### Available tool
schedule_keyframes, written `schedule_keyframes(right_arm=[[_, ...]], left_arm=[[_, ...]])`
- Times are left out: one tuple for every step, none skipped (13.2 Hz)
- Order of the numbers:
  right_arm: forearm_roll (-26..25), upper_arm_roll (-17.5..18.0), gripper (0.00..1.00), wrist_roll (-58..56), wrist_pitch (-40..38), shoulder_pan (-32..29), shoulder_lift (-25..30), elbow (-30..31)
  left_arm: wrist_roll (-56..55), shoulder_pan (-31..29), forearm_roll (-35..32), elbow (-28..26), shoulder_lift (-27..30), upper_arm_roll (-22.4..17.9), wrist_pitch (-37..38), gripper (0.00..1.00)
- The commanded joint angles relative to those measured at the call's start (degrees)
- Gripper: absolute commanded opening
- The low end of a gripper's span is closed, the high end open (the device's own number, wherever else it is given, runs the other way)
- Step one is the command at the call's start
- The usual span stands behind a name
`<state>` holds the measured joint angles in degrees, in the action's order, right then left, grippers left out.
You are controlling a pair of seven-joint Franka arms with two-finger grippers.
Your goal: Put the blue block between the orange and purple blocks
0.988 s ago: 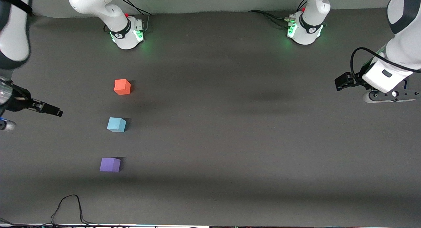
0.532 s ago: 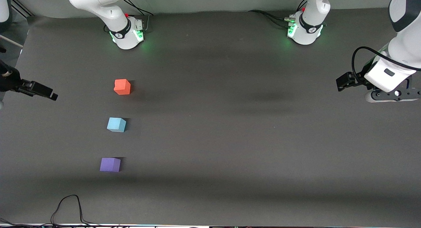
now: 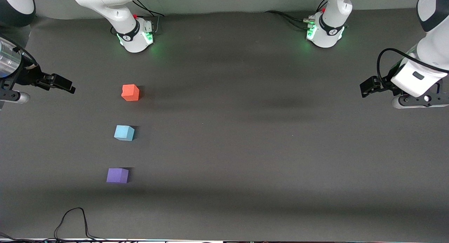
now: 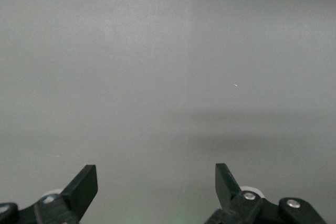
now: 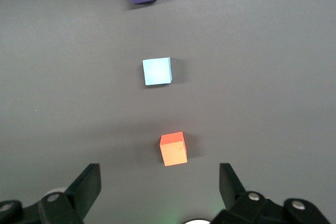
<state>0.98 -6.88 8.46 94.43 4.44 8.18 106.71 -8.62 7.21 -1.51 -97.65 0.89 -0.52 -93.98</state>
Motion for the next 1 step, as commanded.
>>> schedule_keyframes(right_arm=[[-1.24,0.99,1.0,1.73,1.11,-0.66,0.87,1.13]], left_arm=[[-0.17,0.09,-0.6,0.35,0.34,0.0,-0.14,1.0]])
